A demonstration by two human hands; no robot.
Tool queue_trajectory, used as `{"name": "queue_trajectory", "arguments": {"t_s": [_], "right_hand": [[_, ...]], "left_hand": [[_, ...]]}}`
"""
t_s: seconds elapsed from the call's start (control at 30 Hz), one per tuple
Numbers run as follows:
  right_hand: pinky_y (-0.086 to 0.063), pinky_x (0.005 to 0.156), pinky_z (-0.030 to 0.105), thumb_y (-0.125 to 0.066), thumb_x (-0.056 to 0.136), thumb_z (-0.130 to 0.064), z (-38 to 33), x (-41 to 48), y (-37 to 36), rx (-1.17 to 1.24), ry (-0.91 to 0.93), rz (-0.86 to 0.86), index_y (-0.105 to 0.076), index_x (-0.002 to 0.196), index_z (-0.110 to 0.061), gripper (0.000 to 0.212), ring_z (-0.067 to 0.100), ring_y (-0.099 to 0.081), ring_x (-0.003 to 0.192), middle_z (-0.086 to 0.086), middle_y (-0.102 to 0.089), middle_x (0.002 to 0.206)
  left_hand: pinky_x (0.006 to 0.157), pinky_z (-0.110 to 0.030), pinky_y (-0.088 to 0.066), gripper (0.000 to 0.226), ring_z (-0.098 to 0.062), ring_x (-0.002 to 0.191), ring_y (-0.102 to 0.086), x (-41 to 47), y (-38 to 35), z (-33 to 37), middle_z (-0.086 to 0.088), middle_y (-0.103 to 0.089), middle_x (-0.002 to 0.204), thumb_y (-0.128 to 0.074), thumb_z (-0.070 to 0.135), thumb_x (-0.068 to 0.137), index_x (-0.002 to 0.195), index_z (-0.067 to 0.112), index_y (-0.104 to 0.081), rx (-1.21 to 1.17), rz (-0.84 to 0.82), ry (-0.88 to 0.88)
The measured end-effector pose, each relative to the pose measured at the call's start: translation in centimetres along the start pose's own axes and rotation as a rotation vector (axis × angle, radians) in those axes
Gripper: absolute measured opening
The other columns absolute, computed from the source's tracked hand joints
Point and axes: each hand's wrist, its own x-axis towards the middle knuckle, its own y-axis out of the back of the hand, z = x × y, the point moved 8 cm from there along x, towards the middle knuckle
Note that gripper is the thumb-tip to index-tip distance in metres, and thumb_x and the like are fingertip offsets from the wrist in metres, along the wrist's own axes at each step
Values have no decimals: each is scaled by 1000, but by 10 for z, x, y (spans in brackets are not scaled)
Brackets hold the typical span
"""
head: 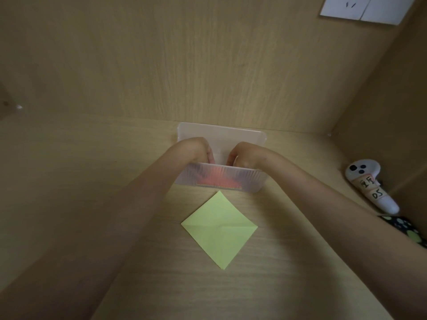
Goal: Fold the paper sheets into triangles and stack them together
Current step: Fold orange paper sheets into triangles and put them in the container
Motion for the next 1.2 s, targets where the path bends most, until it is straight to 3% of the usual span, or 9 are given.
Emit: {"name": "queue_trajectory", "arguments": {"t_s": [0.07,0.13,0.2,0.3,0.43,0.67,0.83,1.2], "right_hand": [[-35,47,10,-61,81,-3,3,1,0,50,-15,8,-69,105,-7,25,13,-54,81,1,-60,86],[-36,48,10,-65,80,-5,1,-2,-1,80,-12,3,-70,104,-9,25,13,-55,80,1,-61,86],[-39,54,13,-68,78,-7,1,-1,0,117,-1,1,-71,104,-10,26,13,-56,81,2,-62,86],[-39,56,14,-69,78,-9,1,-4,-1,123,-18,-13,-70,104,-11,26,13,-57,83,1,-62,84],[-42,58,17,-70,78,-11,2,-6,-1,158,-18,-42,-70,105,-12,28,14,-56,81,-5,-60,72],[-49,83,28,-71,78,-15,2,-5,-3,133,-20,-48,-69,108,-10,31,18,-61,93,8,-69,101],[-48,80,26,-69,78,-14,3,-6,-6,146,-24,-63,-68,109,-12,30,17,-59,90,2,-64,93],[-47,79,26,-69,79,-12,2,-7,-7,165,-10,-70,-68,108,-8,29,16,-58,88,2,-64,92]], "left_hand": [[75,-29,-50,22,-22,82,-60,0,0,2,-11,-68,109,-62,0,83,101,11,-70,-12,0,-36],[83,-32,-52,20,-22,87,-63,1,-1,0,-10,-70,105,-64,4,81,93,18,-70,-20,-1,-63],[91,-35,-51,22,-21,90,-63,2,-3,-1,-9,-69,103,-63,4,81,96,19,-71,-47,-30,-73],[90,-33,-49,30,-22,97,-64,1,-4,0,-6,-69,104,-63,6,82,106,22,-70,-19,-55,-89],[88,-32,-49,28,-22,101,-63,2,-4,-1,-5,-67,102,-65,8,82,105,24,-70,-26,-61,-83],[93,-35,-51,27,-23,104,-64,4,-5,0,-7,-69,109,-67,8,81,102,24,-70,-35,-72,-84],[89,-31,-50,28,-18,92,-63,3,-5,-1,-7,-69,101,-67,5,81,103,21,-71,-66,-69,-99],[97,-33,-48,20,-20,103,-64,4,-5,-1,-4,-70,100,-67,9,81,98,19,-72,-76,-63,-88]]}}
